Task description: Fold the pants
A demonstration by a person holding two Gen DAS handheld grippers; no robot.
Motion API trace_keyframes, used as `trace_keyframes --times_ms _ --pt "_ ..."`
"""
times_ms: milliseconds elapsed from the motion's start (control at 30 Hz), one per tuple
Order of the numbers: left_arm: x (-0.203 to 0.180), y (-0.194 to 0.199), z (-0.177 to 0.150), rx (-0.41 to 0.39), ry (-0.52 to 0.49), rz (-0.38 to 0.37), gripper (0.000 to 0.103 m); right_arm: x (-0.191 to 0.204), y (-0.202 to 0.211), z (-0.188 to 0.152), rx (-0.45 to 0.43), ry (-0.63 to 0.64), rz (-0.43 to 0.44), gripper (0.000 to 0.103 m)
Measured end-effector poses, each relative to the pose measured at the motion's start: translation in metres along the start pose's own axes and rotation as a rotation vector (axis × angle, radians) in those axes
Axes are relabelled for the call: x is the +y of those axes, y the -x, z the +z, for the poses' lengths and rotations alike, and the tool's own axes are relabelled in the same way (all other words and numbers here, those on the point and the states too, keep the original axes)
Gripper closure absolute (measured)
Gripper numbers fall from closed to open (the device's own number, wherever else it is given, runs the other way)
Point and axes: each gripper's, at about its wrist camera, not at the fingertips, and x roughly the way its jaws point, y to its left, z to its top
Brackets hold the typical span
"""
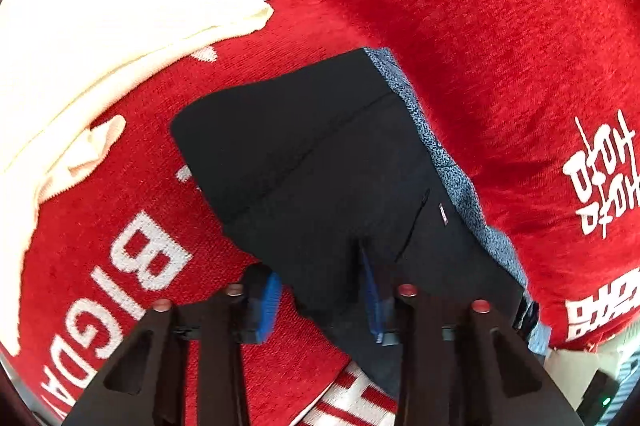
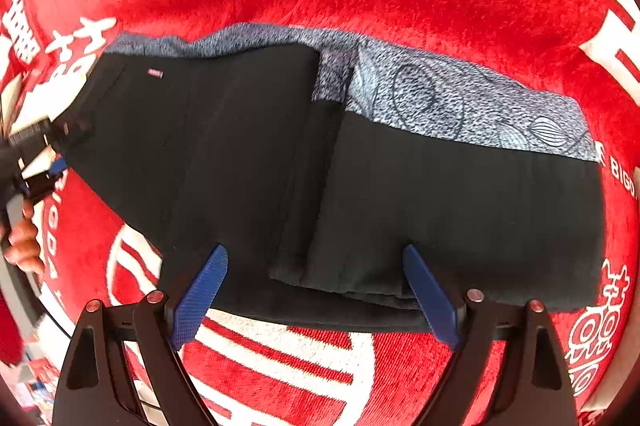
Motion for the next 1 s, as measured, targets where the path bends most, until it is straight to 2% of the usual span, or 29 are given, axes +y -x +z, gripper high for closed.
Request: trace_keyframes --times_ms 67,167,267,433,600,733,867,1000 --pt "-0.01 0.005 -0.002 -0.017 -0.067 0.035 0.071 -0.001 0.009 0.005 0.001 -0.027 0.027 0.017" --pt "-0.04 0.021 -0.013 -0.093 -0.245 0.121 0.072 0.003 0.025 0.016 -0.008 -0.041 0.06 0.017" --pt "-0.067 0.031 -0.027 -0.153 -0.395 0.171 0.073 0.013 0.038 0.034 0.007 -0.046 0.134 0.017" --pt "-0.085 0.037 -0.036 -0.191 -0.519 0.211 0.073 0.051 0.054 0.082 0.032 0.017 0.256 0.016" --pt "-0.095 0.042 -0.043 -0.209 -0.59 0.234 0.073 0.122 0.051 0.146 0.15 0.126 0.372 0.015" --pt "-0.102 0.041 -0.051 -0.236 -0.659 0.257 0.073 0.184 0.042 0.178 0.219 0.264 0.349 0.014" --pt "-0.108 0.041 -0.055 -0.254 -0.706 0.273 0.073 0.246 0.024 0.197 0.336 0.374 0.306 0.014" --pt "-0.113 0.042 -0.058 -0.267 -0.728 0.282 0.073 0.282 0.001 0.199 0.403 0.472 0.177 0.013"
